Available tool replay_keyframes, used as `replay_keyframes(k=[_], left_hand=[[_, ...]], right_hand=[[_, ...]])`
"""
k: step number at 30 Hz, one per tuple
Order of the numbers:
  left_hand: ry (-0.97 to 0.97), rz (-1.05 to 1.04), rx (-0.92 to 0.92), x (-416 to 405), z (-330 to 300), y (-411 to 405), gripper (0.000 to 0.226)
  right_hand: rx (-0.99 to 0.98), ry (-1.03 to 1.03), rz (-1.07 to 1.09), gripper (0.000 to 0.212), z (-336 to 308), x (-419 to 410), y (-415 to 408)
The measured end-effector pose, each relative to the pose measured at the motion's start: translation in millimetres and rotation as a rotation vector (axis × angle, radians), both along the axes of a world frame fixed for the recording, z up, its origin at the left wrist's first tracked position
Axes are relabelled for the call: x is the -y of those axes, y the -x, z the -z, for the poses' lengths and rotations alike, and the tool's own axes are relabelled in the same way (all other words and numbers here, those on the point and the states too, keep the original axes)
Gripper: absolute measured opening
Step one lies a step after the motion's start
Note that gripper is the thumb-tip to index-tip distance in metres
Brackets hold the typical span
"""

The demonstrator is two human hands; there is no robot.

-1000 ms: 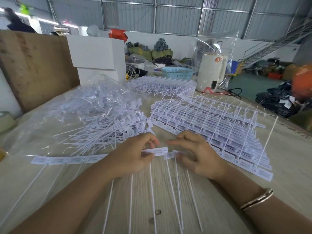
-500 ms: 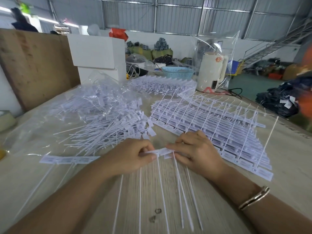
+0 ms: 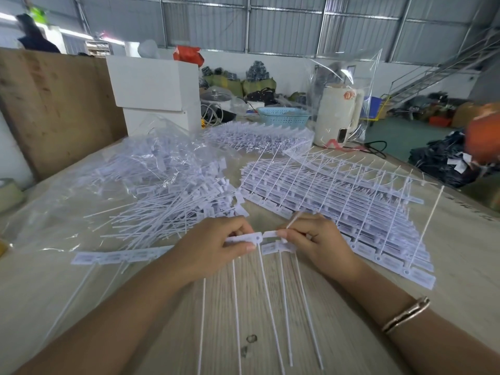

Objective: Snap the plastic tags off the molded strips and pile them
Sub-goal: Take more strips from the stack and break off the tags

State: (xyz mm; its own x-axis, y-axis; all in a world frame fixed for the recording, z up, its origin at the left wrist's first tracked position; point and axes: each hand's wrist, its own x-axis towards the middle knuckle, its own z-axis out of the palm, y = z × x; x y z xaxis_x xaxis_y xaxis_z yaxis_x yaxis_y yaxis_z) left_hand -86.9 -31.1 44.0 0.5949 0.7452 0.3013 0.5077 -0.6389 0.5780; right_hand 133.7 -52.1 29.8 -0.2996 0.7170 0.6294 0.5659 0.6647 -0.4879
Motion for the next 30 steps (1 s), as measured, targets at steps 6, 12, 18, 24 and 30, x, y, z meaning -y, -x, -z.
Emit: replay_keyframes(k=[6,12,18,24,30], left_hand=[[0.036,0.053,0.067,1,-2,-3,0.007],[0.053,0.039,0.014,-3,0,11,0.006],[-0.126,-0.102,-0.052,-5,0,12,0.016],[-0.041,-0.134,-0.022,-2,5,6,0.014],[-0.008,-0.030,-0.038,8,2,-2,0.022]], right_hand=[[-0.186,0.174,0.012,0.013,-2,3,-3],[-0.497,0.265,0.132,0.022,-6,7,-24],[0.040,0.100,0.046,0.027,-1,2,-17],[0.148,0.047,-0.035,0.033,4,0,-16],[0.268,-0.156,0.008,0.041,1,6,-4]])
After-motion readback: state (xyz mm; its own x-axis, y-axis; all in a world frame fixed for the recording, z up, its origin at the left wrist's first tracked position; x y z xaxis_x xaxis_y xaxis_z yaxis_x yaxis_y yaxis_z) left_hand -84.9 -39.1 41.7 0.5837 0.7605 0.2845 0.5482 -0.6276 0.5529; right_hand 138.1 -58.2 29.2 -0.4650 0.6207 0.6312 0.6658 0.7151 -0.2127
